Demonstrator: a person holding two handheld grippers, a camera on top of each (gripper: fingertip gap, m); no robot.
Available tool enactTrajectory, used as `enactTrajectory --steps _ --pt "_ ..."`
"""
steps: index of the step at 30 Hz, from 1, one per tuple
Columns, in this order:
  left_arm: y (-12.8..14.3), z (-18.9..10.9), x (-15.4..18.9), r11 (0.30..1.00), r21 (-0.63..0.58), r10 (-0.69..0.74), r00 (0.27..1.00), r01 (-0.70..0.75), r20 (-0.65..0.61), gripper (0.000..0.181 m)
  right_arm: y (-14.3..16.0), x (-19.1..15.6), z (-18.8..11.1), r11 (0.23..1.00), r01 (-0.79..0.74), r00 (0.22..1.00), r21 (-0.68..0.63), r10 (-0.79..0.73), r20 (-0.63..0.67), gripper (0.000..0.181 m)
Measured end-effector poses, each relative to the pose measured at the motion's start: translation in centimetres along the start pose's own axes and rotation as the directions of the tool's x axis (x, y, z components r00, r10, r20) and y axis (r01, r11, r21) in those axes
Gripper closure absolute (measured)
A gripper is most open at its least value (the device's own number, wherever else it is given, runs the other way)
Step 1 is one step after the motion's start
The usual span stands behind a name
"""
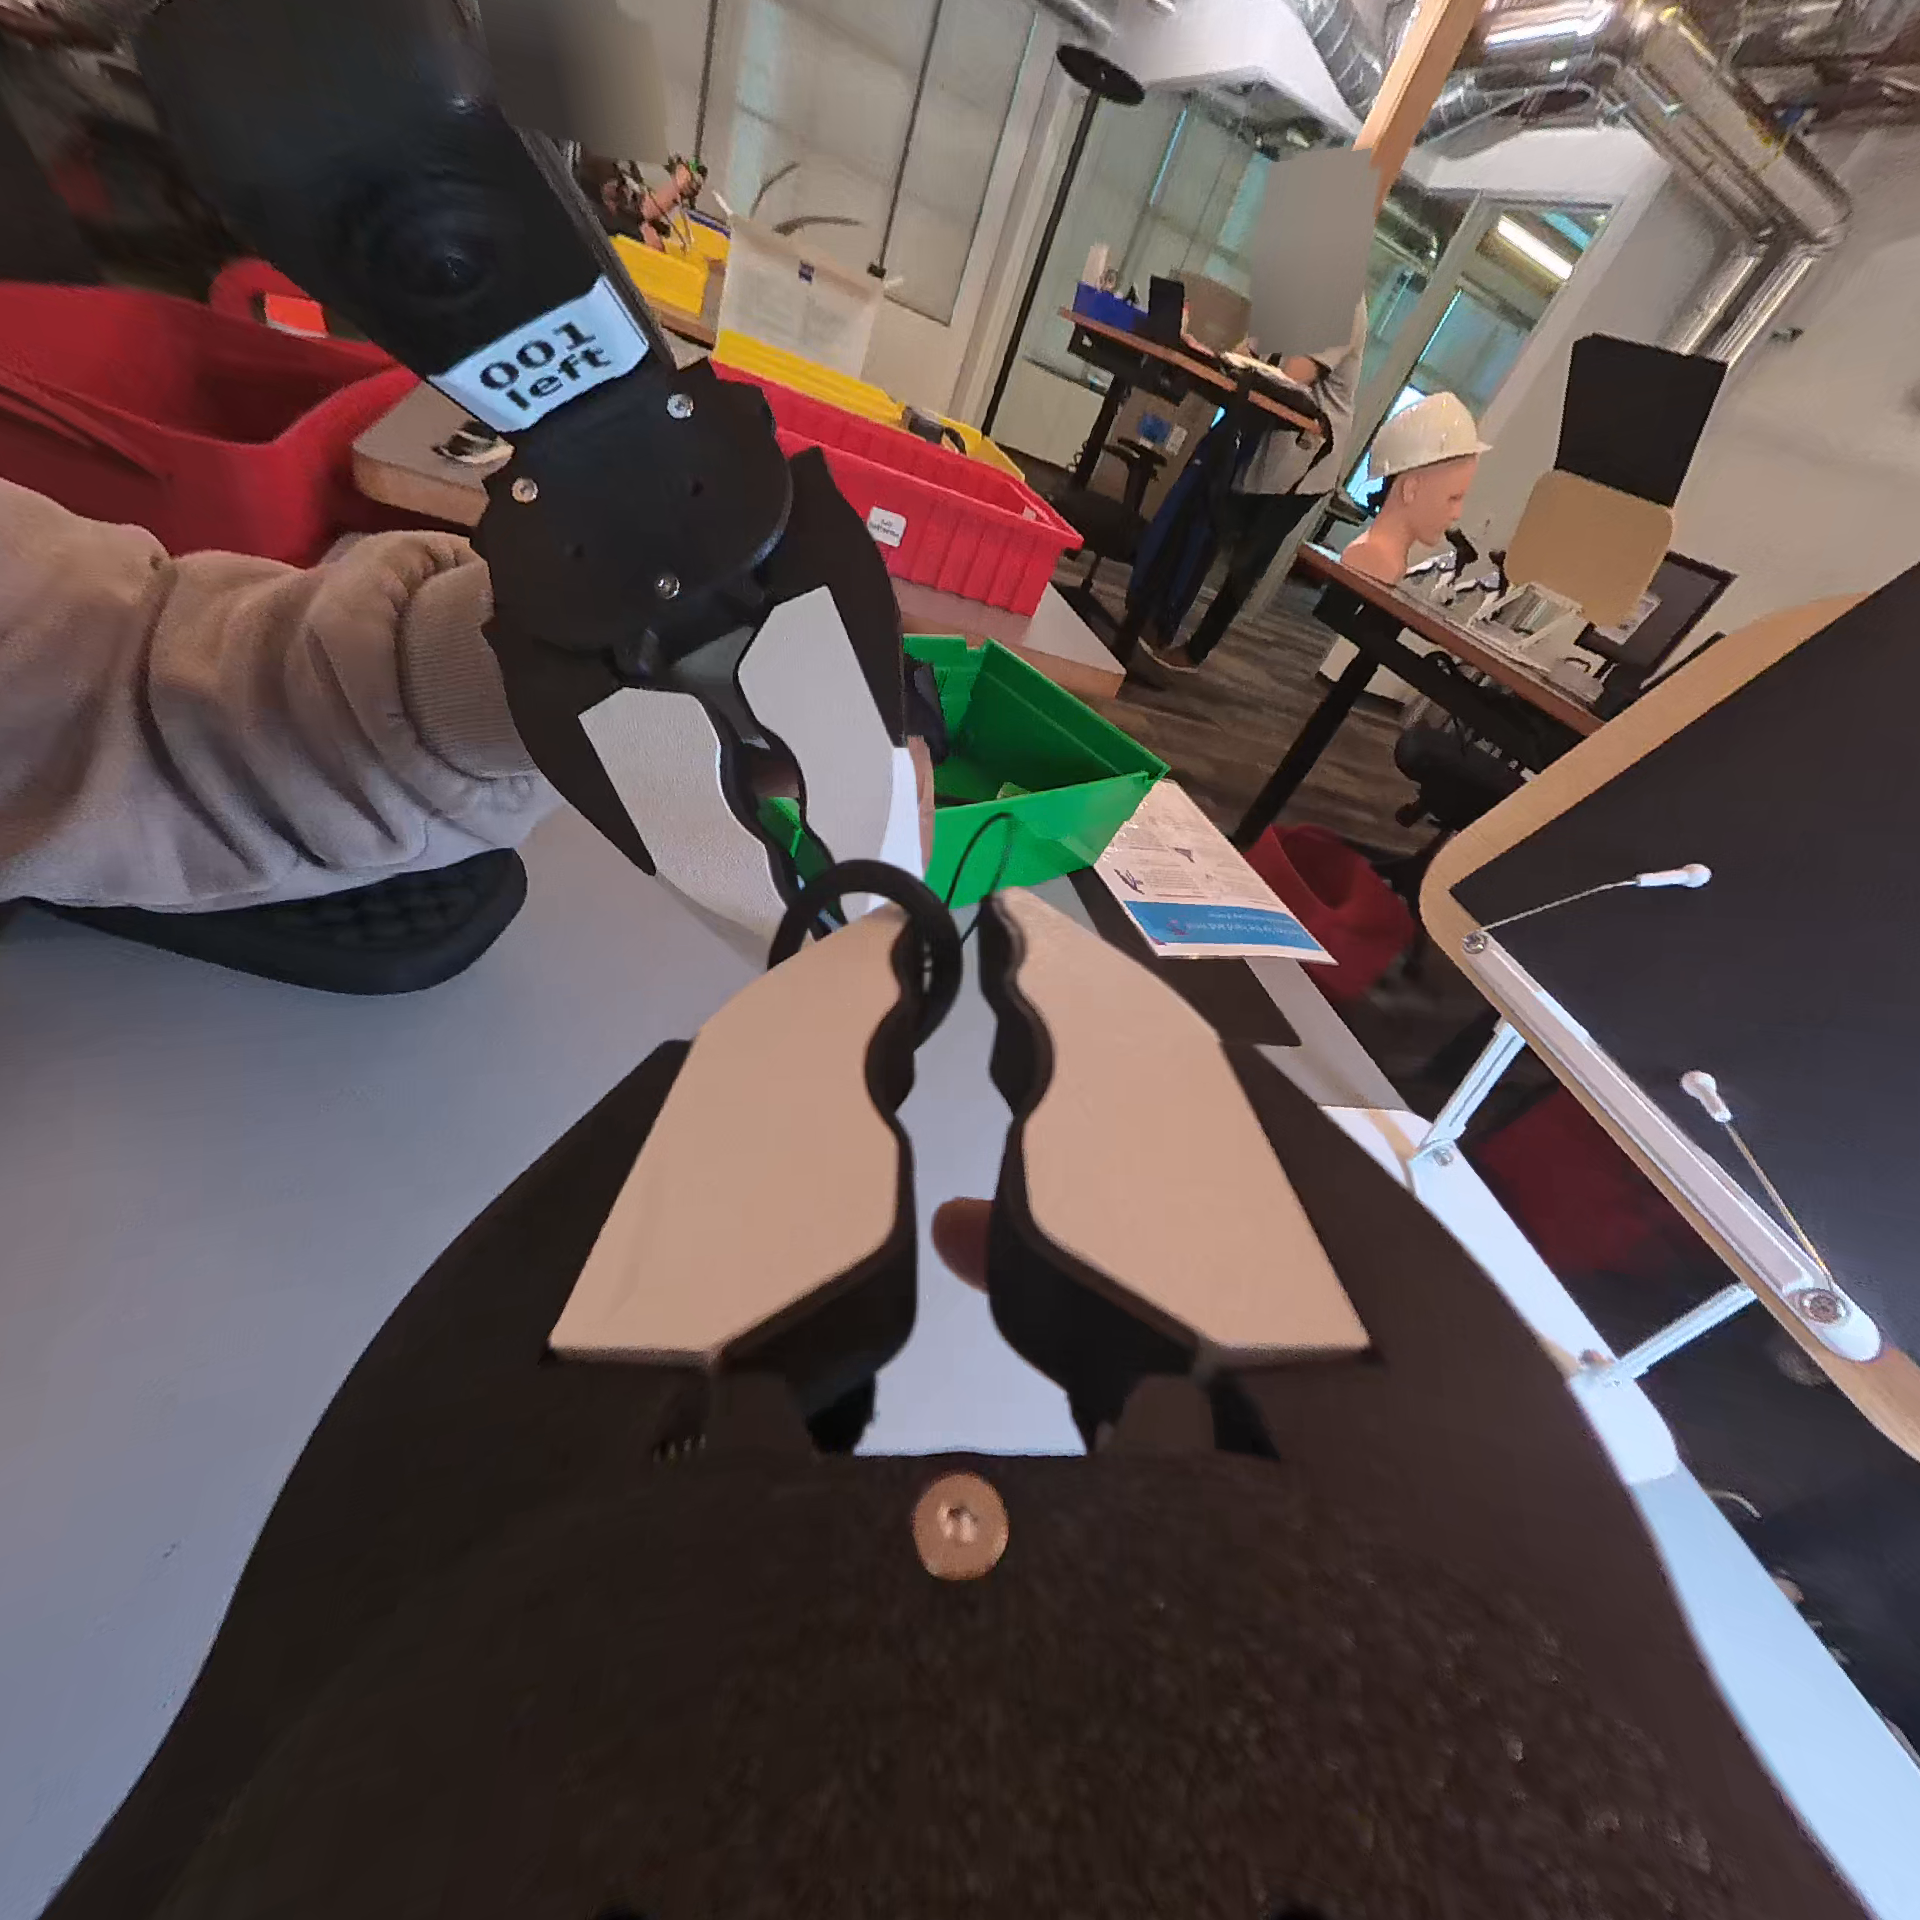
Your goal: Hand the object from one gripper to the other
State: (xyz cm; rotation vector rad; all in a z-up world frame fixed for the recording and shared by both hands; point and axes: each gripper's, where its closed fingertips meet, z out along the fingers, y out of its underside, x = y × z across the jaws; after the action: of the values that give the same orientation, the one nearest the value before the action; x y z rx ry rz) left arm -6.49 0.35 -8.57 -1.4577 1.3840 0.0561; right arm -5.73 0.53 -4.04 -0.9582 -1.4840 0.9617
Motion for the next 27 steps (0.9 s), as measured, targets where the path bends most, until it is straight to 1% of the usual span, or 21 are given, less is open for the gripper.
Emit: enactTrajectory --steps 1,5,7,8,10,11,12,14,17,19,21,22,23,24,25,26,27 --pt "0.0 0.0 0.1 1.000 0.005 -0.005 1.000 0.005 -0.008 0.177 -0.1 0.1 -0.1 1.000 0.001 1.000 0.005 -0.001 -0.005 0.177" --pt "0.2 -0.1 -0.3 0.998 0.026 -0.064 0.998 0.065 -0.018 0.176 -0.4 0.8 -0.5 1.000 0.016 0.999 0.014 -0.015 -0.047 0.178" --pt "-0.3 -0.5 -0.9 0.984 0.084 -0.157 0.987 0.160 -0.032 0.171 -0.5 1.5 -0.7 0.999 0.040 0.995 0.013 -0.039 -0.094 0.179" --pt "-0.7 -0.9 -1.1 0.965 0.128 -0.222 0.973 0.228 -0.064 0.165 -0.5 2.0 -0.8 0.998 0.066 0.989 0.005 -0.065 -0.130 0.179" --pt "-1.9 -1.8 -1.4 0.892 0.210 -0.367 0.912 0.401 -0.184 0.155 -0.6 3.0 -1.1 0.991 0.128 0.968 -0.024 -0.130 -0.215 0.179" --pt "-2.4 -2.2 -1.6 0.845 0.237 -0.428 0.873 0.479 -0.235 0.154 -0.6 3.6 -1.3 0.986 0.160 0.950 -0.044 -0.166 -0.263 0.179" --pt "-2.9 -2.5 -1.9 0.804 0.262 -0.469 0.840 0.534 -0.274 0.154 -0.6 4.0 -1.4 0.979 0.192 0.931 -0.063 -0.202 -0.303 0.180" --pt "-3.7 -2.8 -1.8 0.741 0.286 -0.508 0.786 0.608 -0.353 0.156 -0.7 4.8 -1.5 0.964 0.248 0.888 -0.098 -0.267 -0.375 0.180" --pt "-4.6 -1.9 -0.5 0.667 0.232 -0.560 0.681 0.708 -0.472 0.155 -1.0 5.2 -1.5 0.939 0.321 0.831 -0.127 -0.343 -0.438 0.180" --pt "-4.7 -1.1 0.1 0.647 0.203 -0.575 0.646 0.735 -0.502 0.153 -1.0 5.5 -1.6 0.933 0.331 0.808 -0.142 -0.358 -0.468 0.180" --pt "-4.6 -0.6 0.4 0.629 0.184 -0.588 0.617 0.755 -0.523 0.154 -1.2 5.8 -1.8 0.938 0.319 0.801 -0.138 -0.344 -0.489 0.180" --pt "-4.7 -0.4 0.7 0.609 0.171 -0.596 0.590 0.774 -0.545 0.155 -1.3 6.0 -2.0 0.943 0.308 0.801 -0.127 -0.329 -0.501 0.180" --pt "-4.9 -0.2 1.0 0.578 0.154 -0.604 0.547 0.801 -0.580 0.156 -1.4 6.2 -2.1 0.950 0.292 0.801 -0.112 -0.307 -0.514 0.180" --pt "-5.4 0.0 1.6 0.538 0.124 -0.607 0.485 0.834 -0.630 0.157 -1.6 6.3 -2.2 0.955 0.280 0.801 -0.095 -0.287 -0.525 0.180" --pt "-6.0 0.2 2.2 0.482 0.084 -0.604 0.400 0.872 -0.689 0.156 -1.8 6.5 -2.4 0.959 0.274 0.796 -0.078 -0.271 -0.541 0.180" --pt "-6.8 0.3 2.7 0.406 0.041 -0.587 0.295 0.913 -0.754 0.154 -2.0 6.5 -2.4 0.959 0.276 0.788 -0.065 -0.264 -0.556 0.180" --pt "-7.5 0.5 2.8 0.309 -0.003 -0.562 0.180 0.951 -0.808 0.149 -2.3 6.4 -2.4 0.957 0.285 0.785 -0.052 -0.264 -0.561 0.180"
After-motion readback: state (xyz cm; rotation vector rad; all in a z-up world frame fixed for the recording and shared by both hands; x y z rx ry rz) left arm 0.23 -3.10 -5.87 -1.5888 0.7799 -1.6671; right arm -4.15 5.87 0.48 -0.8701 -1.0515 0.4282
